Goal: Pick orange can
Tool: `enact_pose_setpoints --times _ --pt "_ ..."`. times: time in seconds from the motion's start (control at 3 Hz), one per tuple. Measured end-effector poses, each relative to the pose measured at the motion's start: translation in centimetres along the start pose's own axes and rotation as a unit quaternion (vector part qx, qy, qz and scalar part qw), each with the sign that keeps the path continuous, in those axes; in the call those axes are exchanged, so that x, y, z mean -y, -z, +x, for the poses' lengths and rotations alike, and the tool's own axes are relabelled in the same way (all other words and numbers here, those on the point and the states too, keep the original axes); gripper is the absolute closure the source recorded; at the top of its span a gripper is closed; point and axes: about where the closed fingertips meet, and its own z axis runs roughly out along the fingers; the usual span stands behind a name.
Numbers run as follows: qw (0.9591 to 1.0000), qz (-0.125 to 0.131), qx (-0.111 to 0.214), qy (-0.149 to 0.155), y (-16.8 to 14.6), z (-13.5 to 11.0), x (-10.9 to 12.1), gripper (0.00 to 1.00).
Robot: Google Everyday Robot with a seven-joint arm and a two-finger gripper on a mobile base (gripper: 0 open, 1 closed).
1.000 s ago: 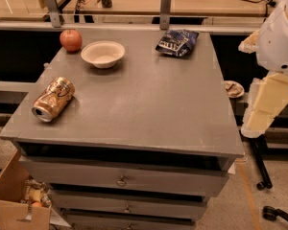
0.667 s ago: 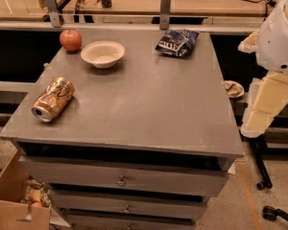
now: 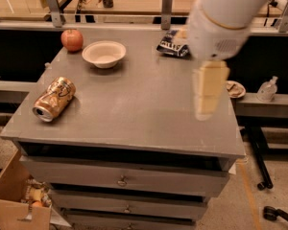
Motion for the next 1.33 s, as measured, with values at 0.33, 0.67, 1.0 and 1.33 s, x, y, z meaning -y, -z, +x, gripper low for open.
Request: enact_pose_setpoints --times 0.33,0.67,1.0,1.33 --pt "0.9909 -0.019 0.028 0.131 -2.6 -8.3 3.0 0.0" --pt "0.9665 -0.055 0.085 0.236 -5.0 -15.1 3.9 0.0" --pt "0.9638 -0.05 0.091 0.246 -5.3 -15.9 4.2 0.0" --pt "0.9583 -0.05 0.092 0.266 -5.8 -16.7 4.6 0.0"
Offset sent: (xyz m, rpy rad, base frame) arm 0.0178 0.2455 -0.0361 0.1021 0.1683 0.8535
